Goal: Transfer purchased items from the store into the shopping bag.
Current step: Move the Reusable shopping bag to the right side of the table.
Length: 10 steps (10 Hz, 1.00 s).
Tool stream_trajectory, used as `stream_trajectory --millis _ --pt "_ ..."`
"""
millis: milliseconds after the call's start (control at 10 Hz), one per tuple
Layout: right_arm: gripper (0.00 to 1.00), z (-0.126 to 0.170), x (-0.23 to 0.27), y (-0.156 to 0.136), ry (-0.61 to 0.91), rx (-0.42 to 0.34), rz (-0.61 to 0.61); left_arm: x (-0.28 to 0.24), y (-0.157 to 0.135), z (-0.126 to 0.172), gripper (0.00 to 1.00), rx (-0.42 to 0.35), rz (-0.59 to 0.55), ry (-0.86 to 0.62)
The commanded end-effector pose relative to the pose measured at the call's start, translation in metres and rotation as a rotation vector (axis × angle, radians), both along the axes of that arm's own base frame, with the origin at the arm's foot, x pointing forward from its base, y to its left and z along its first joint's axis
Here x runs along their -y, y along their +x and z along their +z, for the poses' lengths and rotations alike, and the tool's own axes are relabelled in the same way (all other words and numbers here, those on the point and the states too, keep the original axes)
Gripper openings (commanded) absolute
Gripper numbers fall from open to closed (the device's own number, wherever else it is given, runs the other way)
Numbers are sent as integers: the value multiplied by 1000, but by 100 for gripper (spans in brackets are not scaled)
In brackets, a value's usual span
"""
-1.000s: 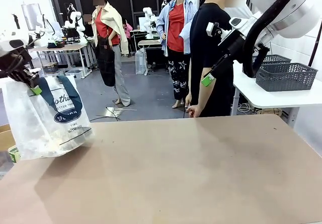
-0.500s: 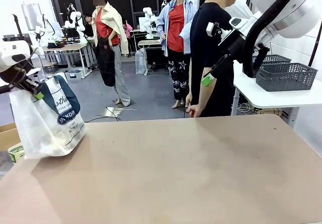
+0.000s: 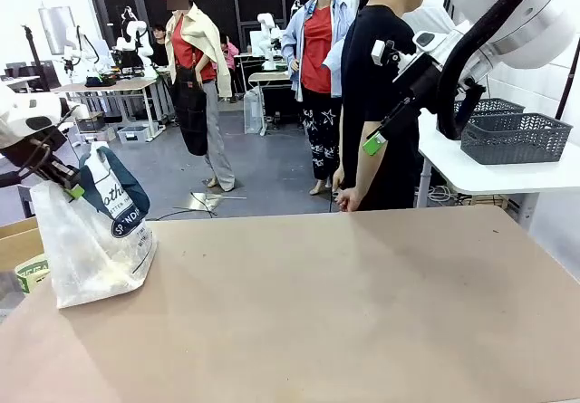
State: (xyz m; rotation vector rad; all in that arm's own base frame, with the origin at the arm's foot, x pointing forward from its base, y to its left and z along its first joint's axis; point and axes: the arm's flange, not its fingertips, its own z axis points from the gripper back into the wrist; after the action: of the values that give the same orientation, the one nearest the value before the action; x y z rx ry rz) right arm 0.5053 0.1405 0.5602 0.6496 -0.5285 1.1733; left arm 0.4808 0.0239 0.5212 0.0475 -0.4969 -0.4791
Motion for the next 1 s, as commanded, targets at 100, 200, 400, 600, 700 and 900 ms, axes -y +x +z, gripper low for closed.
stream_trajectory --millis 100,200,400,600,700,900 --pt "100 -1 -2 0 -5 7 -12 -6 -7 5 0 -65 -46 -21" --pt "100 -1 -2 0 -5 7 -12 -1 -2 -1 0 -14 -10 3" --pt "100 -1 -2 0 -5 7 -12 -1 -2 -1 0 -14 -10 3" --pt "100 -1 -2 0 -5 7 -12 -1 -2 -1 0 -14 -10 3" --pt "100 -1 -2 0 -5 7 -12 0 -3 0 0 -26 -15 2" --pt "100 -1 -2 0 -5 7 -12 0 -1 -1 31 -32 -16 -8"
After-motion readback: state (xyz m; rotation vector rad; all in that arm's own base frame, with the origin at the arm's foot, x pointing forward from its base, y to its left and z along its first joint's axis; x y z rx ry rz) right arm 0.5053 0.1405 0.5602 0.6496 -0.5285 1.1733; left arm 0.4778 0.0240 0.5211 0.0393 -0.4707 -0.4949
